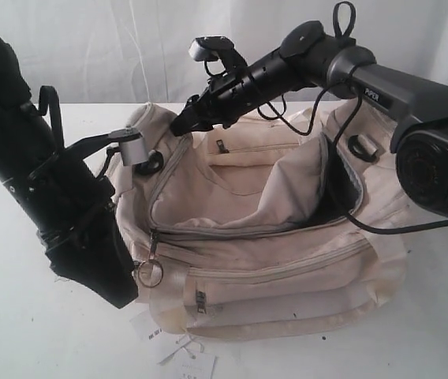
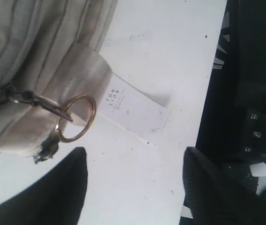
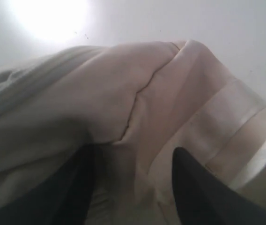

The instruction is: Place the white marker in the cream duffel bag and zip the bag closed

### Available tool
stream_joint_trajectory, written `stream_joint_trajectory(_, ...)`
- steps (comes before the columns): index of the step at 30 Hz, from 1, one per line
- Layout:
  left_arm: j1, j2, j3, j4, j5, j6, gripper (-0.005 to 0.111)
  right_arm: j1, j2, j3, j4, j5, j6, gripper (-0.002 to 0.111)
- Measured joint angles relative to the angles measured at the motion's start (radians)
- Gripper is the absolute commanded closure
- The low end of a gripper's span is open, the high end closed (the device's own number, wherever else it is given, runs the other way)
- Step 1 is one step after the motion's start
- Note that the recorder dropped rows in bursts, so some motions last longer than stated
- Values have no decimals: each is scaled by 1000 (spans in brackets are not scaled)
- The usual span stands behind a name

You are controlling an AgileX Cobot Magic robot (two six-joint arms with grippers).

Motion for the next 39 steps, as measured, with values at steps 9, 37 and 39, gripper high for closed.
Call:
stream_joint_trajectory(9, 6, -78, -120, 101, 0, -27, 44, -27, -83, 0, -315, 179, 166, 60)
stream_joint_trajectory(37, 284, -74, -157, 281, -412, -519, 32, -82, -611, 494, -711, 215, 611, 61)
stream_joint_trajectory(39, 284, -35, -157, 220, -412, -517, 32, -84, -663, 568, -641, 215, 595, 61)
